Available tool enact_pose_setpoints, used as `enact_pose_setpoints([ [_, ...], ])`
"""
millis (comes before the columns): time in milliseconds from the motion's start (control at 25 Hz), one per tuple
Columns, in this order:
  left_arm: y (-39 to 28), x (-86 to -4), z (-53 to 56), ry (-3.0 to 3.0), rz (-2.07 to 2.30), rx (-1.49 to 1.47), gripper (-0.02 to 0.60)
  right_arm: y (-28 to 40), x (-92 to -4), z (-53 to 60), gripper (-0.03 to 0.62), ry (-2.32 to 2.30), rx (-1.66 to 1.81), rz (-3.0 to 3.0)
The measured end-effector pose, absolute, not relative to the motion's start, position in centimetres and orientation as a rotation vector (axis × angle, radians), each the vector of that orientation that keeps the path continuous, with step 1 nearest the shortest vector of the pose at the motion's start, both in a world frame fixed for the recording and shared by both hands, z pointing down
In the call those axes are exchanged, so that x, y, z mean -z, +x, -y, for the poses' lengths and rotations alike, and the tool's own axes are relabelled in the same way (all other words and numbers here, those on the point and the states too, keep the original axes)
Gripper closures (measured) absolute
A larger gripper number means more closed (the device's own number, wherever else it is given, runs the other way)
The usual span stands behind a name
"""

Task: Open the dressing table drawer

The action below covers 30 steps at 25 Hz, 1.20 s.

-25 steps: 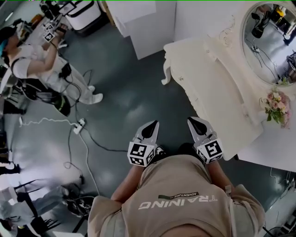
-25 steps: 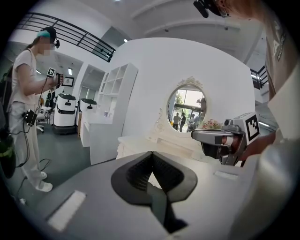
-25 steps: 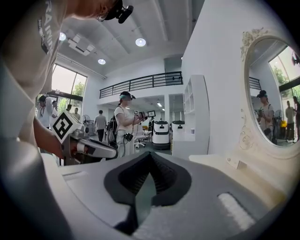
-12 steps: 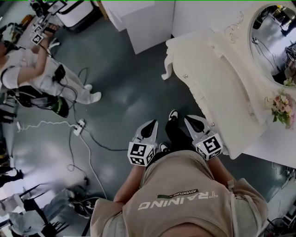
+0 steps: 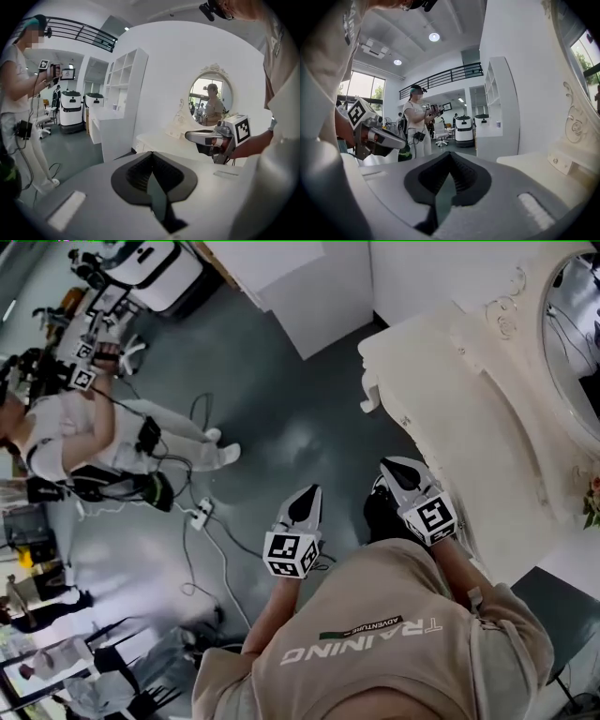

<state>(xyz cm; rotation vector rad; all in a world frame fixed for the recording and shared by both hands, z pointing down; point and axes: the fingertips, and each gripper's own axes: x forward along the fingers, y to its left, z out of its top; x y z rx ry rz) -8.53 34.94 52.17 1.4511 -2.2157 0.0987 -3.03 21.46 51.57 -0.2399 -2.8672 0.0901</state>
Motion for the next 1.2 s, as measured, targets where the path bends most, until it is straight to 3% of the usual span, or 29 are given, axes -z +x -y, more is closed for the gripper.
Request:
enact_pose_setpoints([
  [480, -16.5, -46.8, -19.0, 1.655, 2.179, -0.121, 0.563, -11.2, -49.7, -10.5, 0.591, -0.122, -0.13, 2.963],
  [920, -14.5, -47.8, -8.0, 1.904, 1.921, -0.246, 0.563, -4.0, -52.8, -0.2, 0.591, 0.41, -0.26, 2.887],
  [1200, -14.1, -46.9, -1.4, 2.074, 1.782, -0.272, 0.563, -2.8, -53.0, 3.2, 0.591, 0.617, -0.273, 2.843],
])
